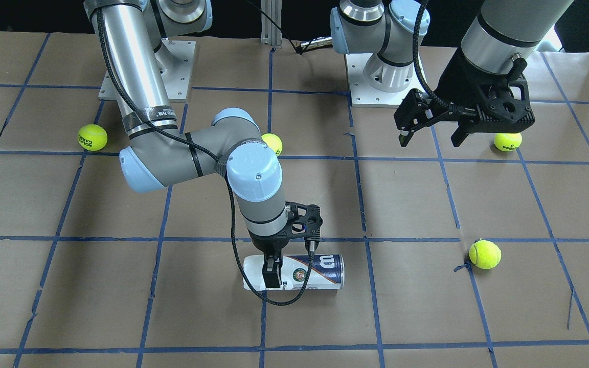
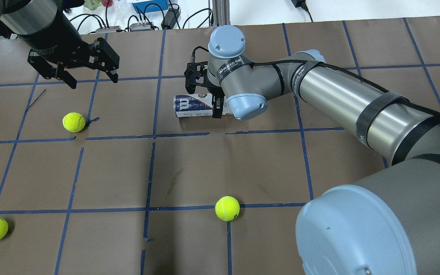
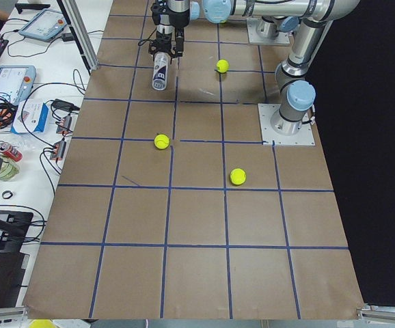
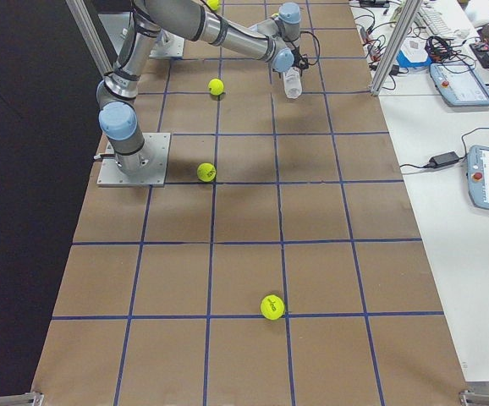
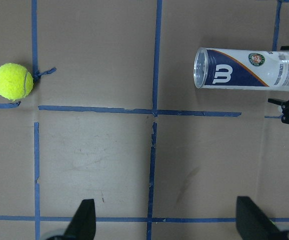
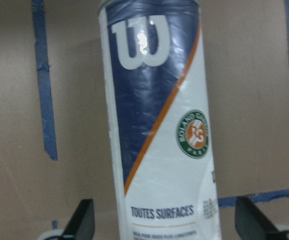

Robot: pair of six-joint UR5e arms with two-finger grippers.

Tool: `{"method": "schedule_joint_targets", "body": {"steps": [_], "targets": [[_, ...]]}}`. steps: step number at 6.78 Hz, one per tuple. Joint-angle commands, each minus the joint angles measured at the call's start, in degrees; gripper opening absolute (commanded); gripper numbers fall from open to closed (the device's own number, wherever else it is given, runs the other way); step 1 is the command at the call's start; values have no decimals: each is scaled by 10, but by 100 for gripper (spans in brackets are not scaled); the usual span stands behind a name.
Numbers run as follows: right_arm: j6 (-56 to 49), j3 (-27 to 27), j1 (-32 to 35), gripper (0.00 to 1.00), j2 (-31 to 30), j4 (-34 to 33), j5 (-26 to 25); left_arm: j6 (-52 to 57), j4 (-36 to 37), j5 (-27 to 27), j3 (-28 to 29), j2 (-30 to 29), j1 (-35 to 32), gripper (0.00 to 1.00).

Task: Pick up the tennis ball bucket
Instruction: 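Open the right gripper to lay the can down and withdraw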

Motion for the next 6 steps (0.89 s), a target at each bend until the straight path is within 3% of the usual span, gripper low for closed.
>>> {"method": "schedule_joint_targets", "body": {"steps": [1, 3, 4, 6], "targets": [[21, -11, -75, 100, -72, 24, -23, 1, 0, 0, -1, 0, 0, 100], [27, -42, -252, 100, -155, 174, -24, 0, 0, 0, 0, 0, 0, 100], [26, -44, -316, 100, -177, 198, -29, 0, 0, 0, -1, 0, 0, 100], [56, -63, -371, 100, -226, 292, -34, 0, 0, -1, -1, 0, -2, 100]]}}
